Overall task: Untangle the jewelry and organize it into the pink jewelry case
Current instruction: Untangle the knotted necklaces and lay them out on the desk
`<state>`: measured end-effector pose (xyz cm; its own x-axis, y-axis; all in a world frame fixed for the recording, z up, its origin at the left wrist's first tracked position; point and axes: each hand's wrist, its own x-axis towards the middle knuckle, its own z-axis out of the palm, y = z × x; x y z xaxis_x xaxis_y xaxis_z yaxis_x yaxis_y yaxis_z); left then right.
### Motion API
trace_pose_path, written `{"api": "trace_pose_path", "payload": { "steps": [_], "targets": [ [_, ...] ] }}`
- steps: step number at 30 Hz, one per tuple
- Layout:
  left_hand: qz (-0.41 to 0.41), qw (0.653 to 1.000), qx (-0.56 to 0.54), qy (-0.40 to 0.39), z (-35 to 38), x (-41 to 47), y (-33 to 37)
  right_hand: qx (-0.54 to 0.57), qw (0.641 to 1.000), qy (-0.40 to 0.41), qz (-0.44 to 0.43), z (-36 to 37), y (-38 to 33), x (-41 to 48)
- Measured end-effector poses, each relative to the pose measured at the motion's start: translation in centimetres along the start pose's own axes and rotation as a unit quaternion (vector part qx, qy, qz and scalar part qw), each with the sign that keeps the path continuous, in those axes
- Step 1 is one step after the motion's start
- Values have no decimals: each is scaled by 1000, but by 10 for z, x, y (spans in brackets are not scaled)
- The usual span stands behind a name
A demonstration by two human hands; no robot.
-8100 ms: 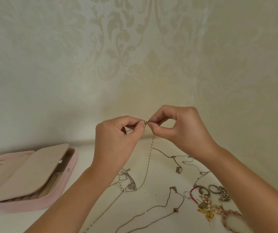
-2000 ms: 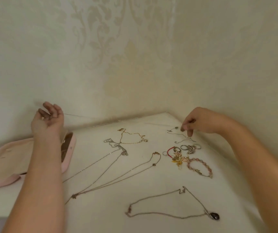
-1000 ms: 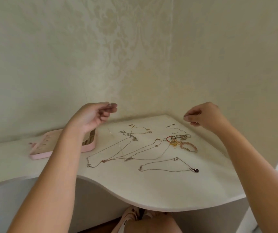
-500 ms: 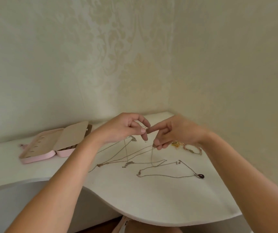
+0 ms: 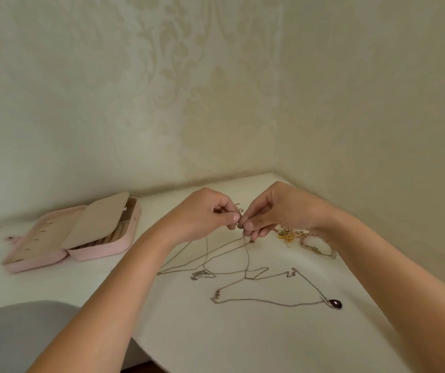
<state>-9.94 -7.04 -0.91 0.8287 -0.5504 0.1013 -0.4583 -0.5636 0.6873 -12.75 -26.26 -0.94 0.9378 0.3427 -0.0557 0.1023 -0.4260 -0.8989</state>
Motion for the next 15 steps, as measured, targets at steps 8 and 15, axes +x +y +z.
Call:
{"api": "trace_pose_path", "payload": {
  "steps": [8,15],
  "targets": [
    [34,989,-142,2,2,11,-2,3,999,37,19,-6,13,2],
    [77,969,-234,6,10,18,-4,196,980,29,19,4,13,-3]
  ]
}}
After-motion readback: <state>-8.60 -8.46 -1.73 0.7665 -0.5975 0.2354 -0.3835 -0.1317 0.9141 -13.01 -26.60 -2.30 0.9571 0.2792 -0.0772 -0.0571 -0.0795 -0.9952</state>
